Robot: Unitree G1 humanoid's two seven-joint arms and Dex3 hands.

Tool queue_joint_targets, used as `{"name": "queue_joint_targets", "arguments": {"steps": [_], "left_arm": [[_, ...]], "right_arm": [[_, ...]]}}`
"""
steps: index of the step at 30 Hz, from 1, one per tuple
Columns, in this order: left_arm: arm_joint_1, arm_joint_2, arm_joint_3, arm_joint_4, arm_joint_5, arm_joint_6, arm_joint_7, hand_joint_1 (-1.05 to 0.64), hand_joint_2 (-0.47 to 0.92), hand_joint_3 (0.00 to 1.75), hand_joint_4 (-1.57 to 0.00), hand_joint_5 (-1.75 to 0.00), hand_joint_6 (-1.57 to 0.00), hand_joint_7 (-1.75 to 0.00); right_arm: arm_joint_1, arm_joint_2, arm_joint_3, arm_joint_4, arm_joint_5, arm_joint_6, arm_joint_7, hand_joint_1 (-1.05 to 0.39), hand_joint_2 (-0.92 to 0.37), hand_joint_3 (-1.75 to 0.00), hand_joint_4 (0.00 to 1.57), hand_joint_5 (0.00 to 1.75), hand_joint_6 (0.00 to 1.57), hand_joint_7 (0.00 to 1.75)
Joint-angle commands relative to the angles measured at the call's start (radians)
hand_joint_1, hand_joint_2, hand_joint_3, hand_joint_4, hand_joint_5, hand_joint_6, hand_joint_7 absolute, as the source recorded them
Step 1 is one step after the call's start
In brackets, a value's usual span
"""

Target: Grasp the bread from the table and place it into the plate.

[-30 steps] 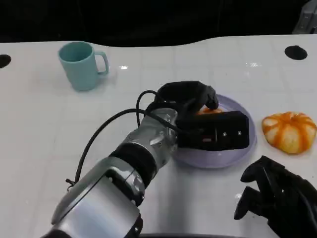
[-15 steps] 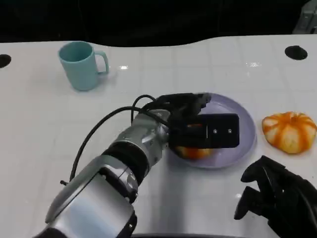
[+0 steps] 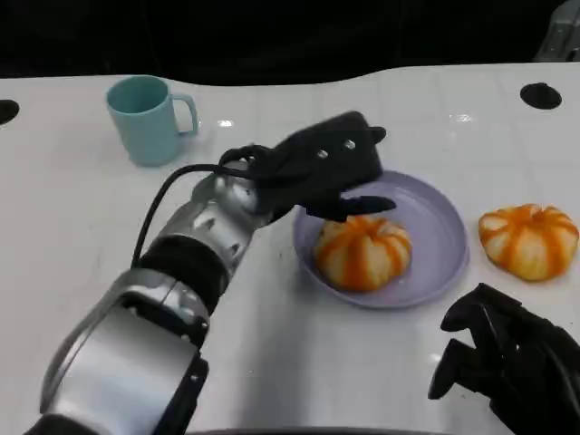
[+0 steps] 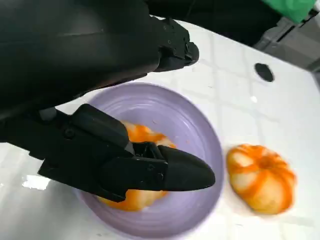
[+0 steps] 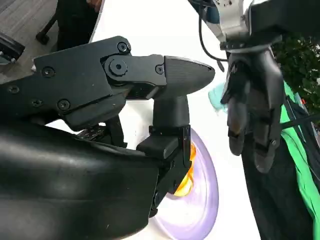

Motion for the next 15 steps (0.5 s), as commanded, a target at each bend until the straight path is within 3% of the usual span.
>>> {"name": "queue_joint_targets", "arguments": {"steps": [1,5,6,7,8,9,15], "left_arm": [[0.097,0.024,0.101,-0.070,-0.126,-0.044,-0.051,-0.85,0.92,0.36,-0.21,-0.12,-0.18,-0.08],[0.180,0.013,0.198,-0.170,-0.249,-0.017,-0.055,-0.74,0.92,0.33,-0.39,-0.24,-0.33,-0.14],[0.214,0.008,0.232,-0.218,-0.294,0.001,-0.060,-0.70,0.92,0.34,-0.41,-0.36,-0.40,-0.13],[0.250,0.003,0.263,-0.274,-0.344,0.022,-0.073,-0.66,0.92,0.36,-0.40,-0.64,-0.49,-0.11],[0.273,0.002,0.277,-0.315,-0.373,0.040,-0.083,-0.64,0.92,0.37,-0.38,-0.80,-0.53,-0.11],[0.290,0.001,0.282,-0.348,-0.391,0.057,-0.089,-0.62,0.92,0.37,-0.37,-0.89,-0.55,-0.10],[0.458,-0.024,0.321,-0.680,-0.512,0.262,-0.039,-0.65,0.92,0.38,-0.53,-1.14,-0.74,-0.24]], "right_arm": [[-0.002,-0.007,-0.014,0.000,0.004,-0.010,-0.002,-0.41,-0.92,-0.42,0.62,1.75,0.49,1.60],[-0.001,-0.007,-0.011,-0.002,0.002,-0.009,-0.003,-0.41,-0.92,-0.42,0.62,1.75,0.49,1.60],[-0.002,-0.010,-0.010,-0.002,0.000,-0.011,-0.002,-0.41,-0.92,-0.42,0.62,1.75,0.49,1.60],[-0.002,-0.010,-0.009,-0.001,-0.002,-0.012,-0.002,-0.41,-0.92,-0.42,0.62,1.75,0.49,1.60],[-0.003,-0.011,-0.009,-0.001,-0.004,-0.012,-0.002,-0.41,-0.92,-0.43,0.62,1.75,0.49,1.60],[-0.003,-0.010,-0.009,-0.001,-0.004,-0.012,-0.003,-0.41,-0.92,-0.43,0.62,1.75,0.49,1.60],[-0.006,-0.014,-0.007,0.001,-0.015,-0.016,-0.001,-0.42,-0.92,-0.44,0.63,1.75,0.50,1.60]]}}
